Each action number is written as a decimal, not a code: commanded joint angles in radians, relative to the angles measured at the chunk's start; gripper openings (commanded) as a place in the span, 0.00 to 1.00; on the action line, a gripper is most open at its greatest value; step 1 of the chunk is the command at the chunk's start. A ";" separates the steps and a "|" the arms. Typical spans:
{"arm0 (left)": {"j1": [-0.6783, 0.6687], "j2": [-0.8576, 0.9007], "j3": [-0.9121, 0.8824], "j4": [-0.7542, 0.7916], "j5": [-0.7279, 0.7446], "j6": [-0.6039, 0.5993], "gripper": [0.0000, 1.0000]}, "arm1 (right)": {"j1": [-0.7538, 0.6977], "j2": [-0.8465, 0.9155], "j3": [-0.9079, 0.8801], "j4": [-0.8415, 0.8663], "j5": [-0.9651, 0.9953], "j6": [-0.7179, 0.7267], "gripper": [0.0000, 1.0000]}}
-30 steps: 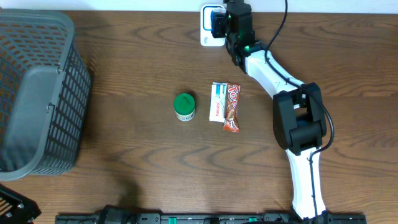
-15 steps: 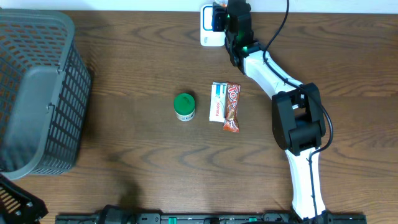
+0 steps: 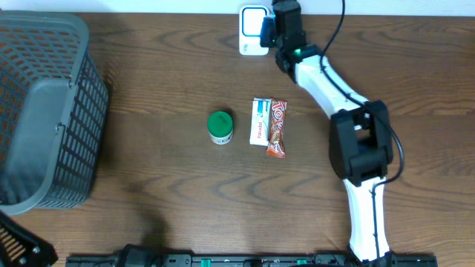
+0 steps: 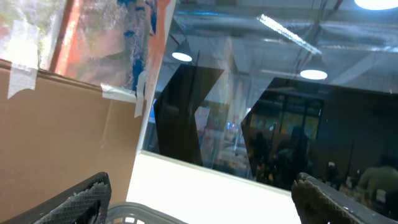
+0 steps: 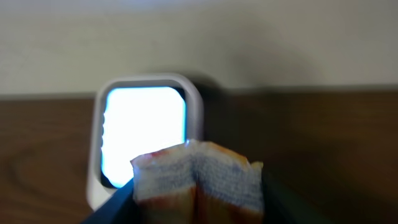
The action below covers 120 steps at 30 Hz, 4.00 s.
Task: Scan the item barcode
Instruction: 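Carry the packet to the right table edge and release it, then reach the right gripper down and grasp the green-capped bottle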
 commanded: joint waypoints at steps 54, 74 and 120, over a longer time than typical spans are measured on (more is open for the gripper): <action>0.002 -0.201 -0.676 0.269 -0.067 -0.081 0.94 | -0.687 -0.237 0.259 -1.143 -0.148 -0.015 0.99; 0.003 -0.201 -0.910 0.040 -0.082 -0.608 0.93 | 0.258 -0.198 0.272 -1.136 -0.350 0.286 0.99; 0.002 -0.201 -1.049 -0.045 -0.085 -0.727 0.94 | 0.414 0.149 0.271 -1.067 -0.185 0.323 0.93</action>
